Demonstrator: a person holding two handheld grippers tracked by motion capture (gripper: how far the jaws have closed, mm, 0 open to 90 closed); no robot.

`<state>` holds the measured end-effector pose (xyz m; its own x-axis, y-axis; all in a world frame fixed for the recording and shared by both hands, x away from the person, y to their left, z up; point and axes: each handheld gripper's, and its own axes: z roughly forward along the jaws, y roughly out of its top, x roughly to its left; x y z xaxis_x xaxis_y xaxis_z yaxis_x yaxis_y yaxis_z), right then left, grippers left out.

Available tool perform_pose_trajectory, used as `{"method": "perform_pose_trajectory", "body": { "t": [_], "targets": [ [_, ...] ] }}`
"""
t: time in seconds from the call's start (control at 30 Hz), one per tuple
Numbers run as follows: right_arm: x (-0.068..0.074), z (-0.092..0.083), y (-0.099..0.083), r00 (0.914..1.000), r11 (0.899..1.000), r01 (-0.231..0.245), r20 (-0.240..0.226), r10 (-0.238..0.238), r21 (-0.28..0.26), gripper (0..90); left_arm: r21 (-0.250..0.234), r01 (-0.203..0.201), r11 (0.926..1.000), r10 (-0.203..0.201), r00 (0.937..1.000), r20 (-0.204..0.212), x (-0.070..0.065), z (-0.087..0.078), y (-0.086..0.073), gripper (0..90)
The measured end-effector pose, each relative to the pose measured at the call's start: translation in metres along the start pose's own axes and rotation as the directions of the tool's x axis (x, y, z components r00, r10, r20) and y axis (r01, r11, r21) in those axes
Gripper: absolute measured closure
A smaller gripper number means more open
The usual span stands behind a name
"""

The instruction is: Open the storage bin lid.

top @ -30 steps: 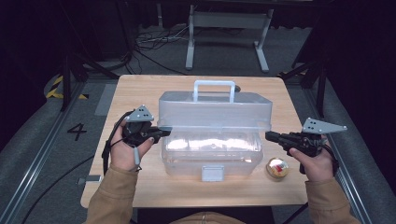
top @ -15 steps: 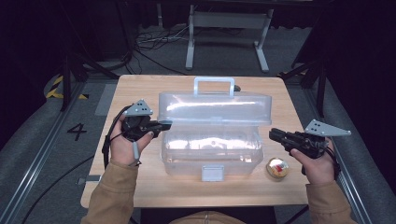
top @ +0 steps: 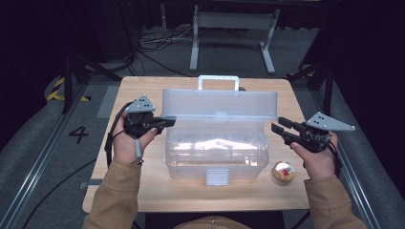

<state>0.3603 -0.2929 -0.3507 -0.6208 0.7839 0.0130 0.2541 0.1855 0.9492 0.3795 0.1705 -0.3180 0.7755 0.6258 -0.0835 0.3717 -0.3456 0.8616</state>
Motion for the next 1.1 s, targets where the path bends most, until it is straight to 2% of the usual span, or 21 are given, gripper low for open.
{"method": "perform_pose_trajectory", "body": {
  "t": [0.3,0.53,0.57,0.7,1.1],
  "targets": [
    [0.000,0.019,0.010,0.9991,1.000,-0.009,0.042,0.009,-0.007,57.6,-0.023,-0.011,0.9997,0.011,0.9999,-0.002,0.005,0.001,0.005,90.0],
    [-0.001,0.035,0.013,0.9954,1.000,-0.013,0.095,0.015,-0.028,53.0,-0.039,-0.013,0.9991,0.013,0.9999,-0.003,0.007,0.002,0.007,90.0],
    [-0.001,0.038,0.014,0.9935,0.999,-0.011,0.112,0.016,-0.045,51.3,-0.042,-0.012,0.9990,0.012,0.9999,-0.002,0.008,0.003,0.008,90.0],
    [0.000,0.044,0.017,0.9921,0.998,-0.029,0.121,0.035,-0.049,49.6,-0.049,-0.013,0.9987,0.014,0.9999,0.003,0.010,0.003,0.009,90.0],
    [0.002,0.059,0.023,0.9839,0.994,-0.028,0.173,0.046,-0.103,48.2,-0.048,-0.010,0.9988,0.010,0.9999,0.008,0.011,0.003,0.010,90.0]
  ]
}}
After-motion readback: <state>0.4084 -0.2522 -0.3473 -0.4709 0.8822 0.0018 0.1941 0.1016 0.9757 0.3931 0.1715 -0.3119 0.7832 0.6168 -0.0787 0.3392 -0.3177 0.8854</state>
